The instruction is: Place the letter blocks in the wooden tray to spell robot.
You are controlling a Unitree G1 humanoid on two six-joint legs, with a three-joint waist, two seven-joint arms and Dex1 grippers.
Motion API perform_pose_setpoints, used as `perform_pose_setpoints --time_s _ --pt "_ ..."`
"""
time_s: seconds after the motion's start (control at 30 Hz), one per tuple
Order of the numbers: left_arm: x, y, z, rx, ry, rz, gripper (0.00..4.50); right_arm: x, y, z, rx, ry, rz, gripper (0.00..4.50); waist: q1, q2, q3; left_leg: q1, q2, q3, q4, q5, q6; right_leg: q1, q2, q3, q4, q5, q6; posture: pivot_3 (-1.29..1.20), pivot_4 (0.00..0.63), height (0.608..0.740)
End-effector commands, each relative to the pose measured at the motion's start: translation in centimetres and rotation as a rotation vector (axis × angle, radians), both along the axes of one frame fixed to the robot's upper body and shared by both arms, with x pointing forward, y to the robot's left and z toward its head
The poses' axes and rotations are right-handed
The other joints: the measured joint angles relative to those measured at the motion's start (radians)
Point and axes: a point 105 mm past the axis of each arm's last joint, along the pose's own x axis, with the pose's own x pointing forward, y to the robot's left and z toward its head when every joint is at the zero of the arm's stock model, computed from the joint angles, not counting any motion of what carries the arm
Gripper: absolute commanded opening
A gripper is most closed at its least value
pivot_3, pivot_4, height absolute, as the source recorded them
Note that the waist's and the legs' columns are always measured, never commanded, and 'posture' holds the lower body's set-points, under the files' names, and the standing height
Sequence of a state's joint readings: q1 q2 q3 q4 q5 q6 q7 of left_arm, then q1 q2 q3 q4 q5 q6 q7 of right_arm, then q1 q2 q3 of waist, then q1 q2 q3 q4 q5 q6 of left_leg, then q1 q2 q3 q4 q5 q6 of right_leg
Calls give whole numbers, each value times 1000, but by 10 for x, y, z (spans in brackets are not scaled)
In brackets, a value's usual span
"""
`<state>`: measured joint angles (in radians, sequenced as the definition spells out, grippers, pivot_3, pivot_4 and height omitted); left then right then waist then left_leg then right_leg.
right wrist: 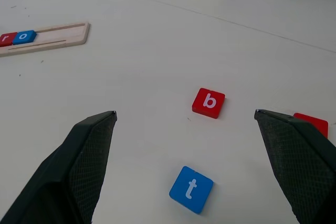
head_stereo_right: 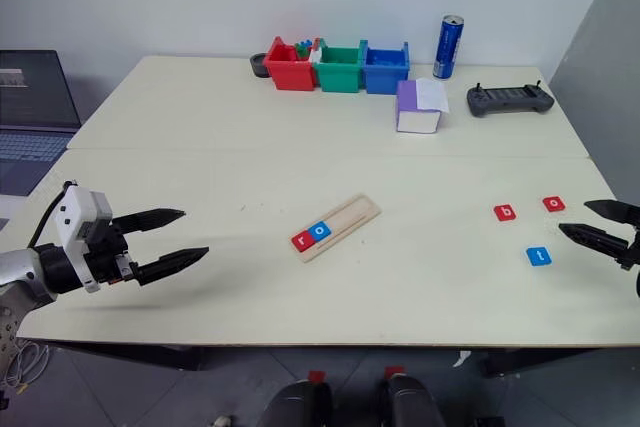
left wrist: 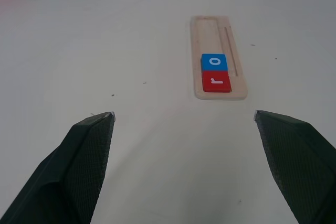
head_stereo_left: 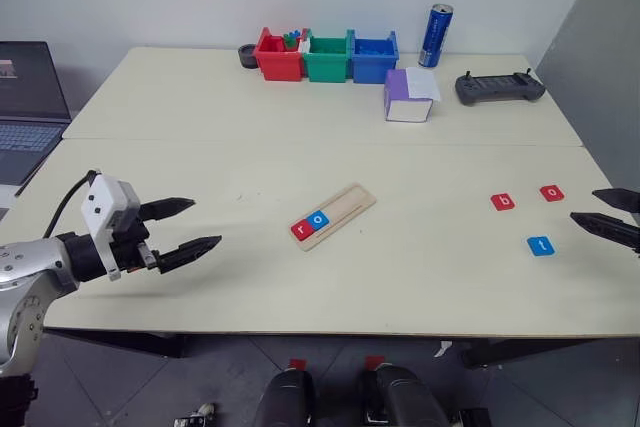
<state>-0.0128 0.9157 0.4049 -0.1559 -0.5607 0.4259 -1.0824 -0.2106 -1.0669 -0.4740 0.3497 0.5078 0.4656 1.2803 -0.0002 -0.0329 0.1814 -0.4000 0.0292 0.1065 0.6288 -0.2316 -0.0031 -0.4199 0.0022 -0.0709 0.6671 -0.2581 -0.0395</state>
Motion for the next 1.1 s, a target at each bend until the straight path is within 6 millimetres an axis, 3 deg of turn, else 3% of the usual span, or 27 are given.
perform_pose_setpoints --time_s 0.03,0.2,0.37,0.5,0.67,0.87,1.1 --pt "-1 -2 7 20 -37 -17 4500 2 2 11 -14 -42 16 4475 0 0 0 0 0 0 0 0 0 0 0 0 0 0 0 0 150 740" --pt "3 0 4 23 -30 9 4500 3 4 9 -5 -39 27 4475 0 0 0 0 0 0 0 0 0 0 0 1 1 0 0 0 150 740" --pt "8 -13 -2 40 -38 -21 4500 4 22 11 16 -38 99 4475 0 0 0 1 0 1 1 0 0 0 0 2 3 0 0 0 150 740" --pt "24 -32 -8 46 -69 -46 4500 9 56 6 4 -19 219 4475 0 0 0 2 0 2 3 0 0 0 0 3 7 0 0 0 150 740" --pt "65 -65 -26 40 -156 6 4500 18 118 -18 -53 25 398 4475 0 0 -1 3 0 2 6 0 0 0 0 3 12 0 0 0 150 740" --pt "69 -83 -42 18 -140 -44 4500 8 173 -24 -6 30 563 4475 -2 0 -1 0 0 2 9 0 0 -2 0 3 12 0 0 0 150 740" --pt "68 -100 -51 -13 -89 -151 4500 3 201 -34 21 45 613 4475 1 -1 -1 -1 0 1 14 0 1 0 0 3 13 0 0 0 150 740"
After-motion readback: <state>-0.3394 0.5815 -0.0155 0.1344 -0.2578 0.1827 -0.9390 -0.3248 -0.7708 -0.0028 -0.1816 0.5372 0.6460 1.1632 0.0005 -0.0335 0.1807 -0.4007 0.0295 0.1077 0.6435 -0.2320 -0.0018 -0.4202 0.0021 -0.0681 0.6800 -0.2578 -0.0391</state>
